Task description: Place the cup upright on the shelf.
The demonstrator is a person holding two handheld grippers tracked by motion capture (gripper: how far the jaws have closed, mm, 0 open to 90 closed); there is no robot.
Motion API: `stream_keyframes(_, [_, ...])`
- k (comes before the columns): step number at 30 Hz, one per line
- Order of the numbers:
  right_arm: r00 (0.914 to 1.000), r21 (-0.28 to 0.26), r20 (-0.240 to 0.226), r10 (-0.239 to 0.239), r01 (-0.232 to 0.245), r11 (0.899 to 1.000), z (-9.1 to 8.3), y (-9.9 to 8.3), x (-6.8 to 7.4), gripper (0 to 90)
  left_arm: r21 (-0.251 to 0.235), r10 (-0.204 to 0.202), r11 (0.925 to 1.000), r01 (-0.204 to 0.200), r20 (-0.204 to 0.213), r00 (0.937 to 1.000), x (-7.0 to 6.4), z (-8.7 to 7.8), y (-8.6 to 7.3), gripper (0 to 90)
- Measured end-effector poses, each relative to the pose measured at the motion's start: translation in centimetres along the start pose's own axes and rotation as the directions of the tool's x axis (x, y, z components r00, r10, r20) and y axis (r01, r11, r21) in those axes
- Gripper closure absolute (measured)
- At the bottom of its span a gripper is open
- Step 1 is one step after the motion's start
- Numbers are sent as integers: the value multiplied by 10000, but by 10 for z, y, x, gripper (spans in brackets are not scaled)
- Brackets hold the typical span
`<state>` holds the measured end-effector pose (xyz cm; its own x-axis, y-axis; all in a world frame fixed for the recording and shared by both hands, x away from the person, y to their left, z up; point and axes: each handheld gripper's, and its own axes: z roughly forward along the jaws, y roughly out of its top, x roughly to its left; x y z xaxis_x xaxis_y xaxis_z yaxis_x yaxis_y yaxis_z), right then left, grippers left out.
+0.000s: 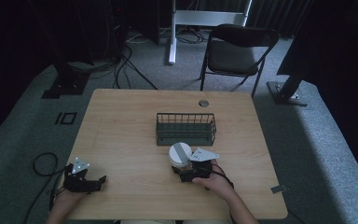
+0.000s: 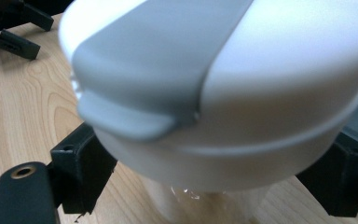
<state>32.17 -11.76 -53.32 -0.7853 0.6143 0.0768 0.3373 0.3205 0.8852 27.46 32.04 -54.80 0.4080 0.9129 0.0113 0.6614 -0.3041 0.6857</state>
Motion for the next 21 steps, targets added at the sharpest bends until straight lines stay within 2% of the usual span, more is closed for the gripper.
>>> stream_keyframes(5, [9998, -65, 92, 167, -166, 9998, 3, 1, 0, 161, 1, 2, 10000, -2, 0, 10000, 0, 0, 0, 5])
stream_keyframes(14, [9996, -81, 54, -269, 270, 9996, 4, 2, 1, 180, 0, 0, 10000, 0, 0, 10000, 0, 0, 0, 5])
stream_keyframes(18, [9998, -100, 26, -184, 184, 9998, 3, 3, 0, 184, 0, 0, 10000, 0, 1, 10000, 0, 0, 0, 5])
stream_keyframes(21, [9994, -64, -110, -328, 327, 9994, 2, 4, 1, 184, -1, 3, 10000, -3, 1, 10000, 0, 0, 0, 5])
